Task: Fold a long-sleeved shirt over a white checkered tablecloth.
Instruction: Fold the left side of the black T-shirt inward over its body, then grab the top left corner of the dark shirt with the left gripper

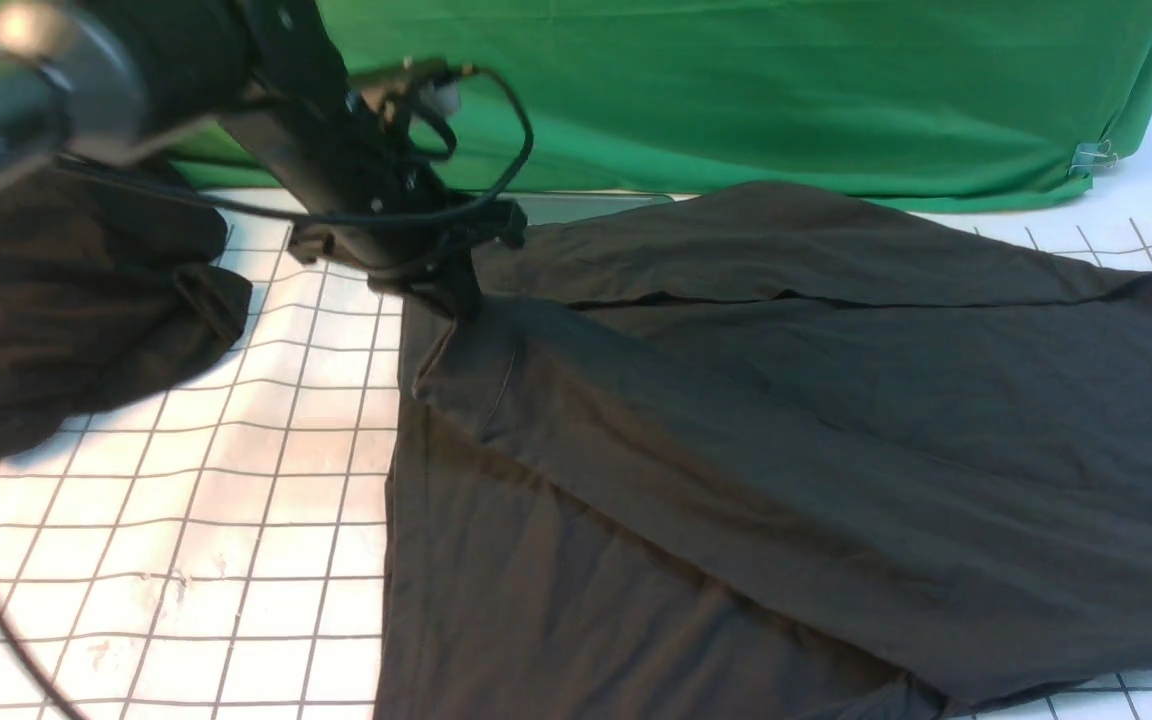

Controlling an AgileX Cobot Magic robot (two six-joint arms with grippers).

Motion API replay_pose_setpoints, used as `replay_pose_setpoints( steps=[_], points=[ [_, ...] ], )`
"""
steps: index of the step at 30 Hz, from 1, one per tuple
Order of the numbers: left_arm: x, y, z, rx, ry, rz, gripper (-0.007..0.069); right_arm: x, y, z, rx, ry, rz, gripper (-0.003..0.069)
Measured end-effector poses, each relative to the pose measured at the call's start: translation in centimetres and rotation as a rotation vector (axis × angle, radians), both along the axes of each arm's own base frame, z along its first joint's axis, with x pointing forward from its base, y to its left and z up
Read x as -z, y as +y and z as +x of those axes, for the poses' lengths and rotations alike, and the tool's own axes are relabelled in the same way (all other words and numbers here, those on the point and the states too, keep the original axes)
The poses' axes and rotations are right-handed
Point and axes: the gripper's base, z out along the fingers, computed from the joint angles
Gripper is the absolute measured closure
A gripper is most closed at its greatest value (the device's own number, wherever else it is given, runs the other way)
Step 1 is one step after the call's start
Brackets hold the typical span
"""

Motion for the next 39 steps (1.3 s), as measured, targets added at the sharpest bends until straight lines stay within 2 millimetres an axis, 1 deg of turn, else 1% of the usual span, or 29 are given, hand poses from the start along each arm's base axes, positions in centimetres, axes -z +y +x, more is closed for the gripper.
replay_pose_setpoints(
  steps=[1, 2, 4, 6, 7, 8, 11, 12, 14, 15, 16, 18, 20, 22, 24, 27, 30, 33, 39],
  points=[
    [0.5, 0.0, 0.2, -0.001, 0.006, 0.002, 0.0606, 0.0, 0.0, 0.0, 0.0, 0.0, 0.0, 0.0525],
    [1.7, 0.1, 0.9, -0.01, 0.019, 0.005, 0.0597, 0.0, 0.0, 0.0, 0.0, 0.0, 0.0, 0.0524],
    [3.2, 0.2, 1.8, -0.024, 0.041, 0.007, 0.0563, 0.0, 0.0, 0.0, 0.0, 0.0, 0.0, 0.0523],
    [3.5, 0.4, 2.3, -0.041, 0.05, 0.004, 0.052, 0.0, 0.0, 0.0, 0.0, 0.0, 0.0, 0.0523],
    [3.2, 0.7, 3.2, -0.06, 0.041, -0.001, 0.0455, 0.0, 0.0, 0.0, 0.0, 0.0, 0.0, 0.0523],
    [3.1, 0.8, 3.3, -0.061, 0.037, 0.0, 0.0437, 0.0, 0.0, 0.0, 0.0, 0.0, 0.0, 0.0523],
    [0.6, 1.5, 4.7, -0.089, -0.052, -0.021, 0.0274, -0.1, 0.0, 0.1, 0.003, -0.014, 0.001, 0.0522],
    [-0.3, 1.7, 5.0, -0.1, -0.084, -0.032, 0.0232, -0.1, 0.0, 0.1, 0.005, -0.02, 0.002, 0.0522],
    [-1.2, 2.1, 5.8, -0.143, -0.12, -0.071, 0.0167, -0.2, 0.0, 0.2, 0.01, -0.027, 0.006, 0.0519],
    [-1.2, 2.3, 6.1, -0.168, -0.119, -0.094, 0.0145, -0.2, 0.0, 0.2, 0.014, -0.031, 0.009, 0.0519],
    [-1.3, 2.4, 6.1, -0.173, -0.121, -0.099, 0.0141, -0.2, 0.0, 0.2, 0.014, -0.032, 0.009, 0.0518],
    [0.1, 3.2, 7.1, -0.234, -0.082, -0.155, 0.012, -0.3, 0.0, 0.2, 0.019, -0.038, 0.014, 0.0515],
    [1.2, 3.5, 7.4, -0.252, -0.052, -0.179, 0.0118, -0.3, 0.0, 0.3, 0.021, -0.038, 0.015, 0.0513],
    [3.4, 4.2, 8.0, -0.287, 0.001, -0.218, 0.0126, -0.3, 0.0, 0.3, 0.021, -0.038, 0.016, 0.0511],
    [5.3, 4.5, 8.4, -0.316, 0.044, -0.255, 0.015, -0.3, -0.1, 0.3, 0.022, -0.041, 0.016, 0.0511],
    [6.5, 4.4, 8.7, -0.328, 0.066, -0.282, 0.0185, -0.4, -0.1, 0.4, 0.024, -0.054, 0.017, 0.0506],
    [6.8, 4.3, 8.9, -0.315, 0.052, -0.296, 0.0221, -0.5, -0.1, 0.4, 0.026, -0.064, 0.017, 0.0504],
    [6.6, 4.1, 9.2, -0.29, 0.011, -0.326, 0.0273, -0.6, -0.1, 0.5, 0.03, -0.08, 0.019, 0.0502],
    [6.7, 4.1, 9.3, -0.279, -0.002, -0.316, 0.0309, -0.6, -0.1, 0.5, 0.031, -0.085, 0.019, 0.0502]
  ],
)
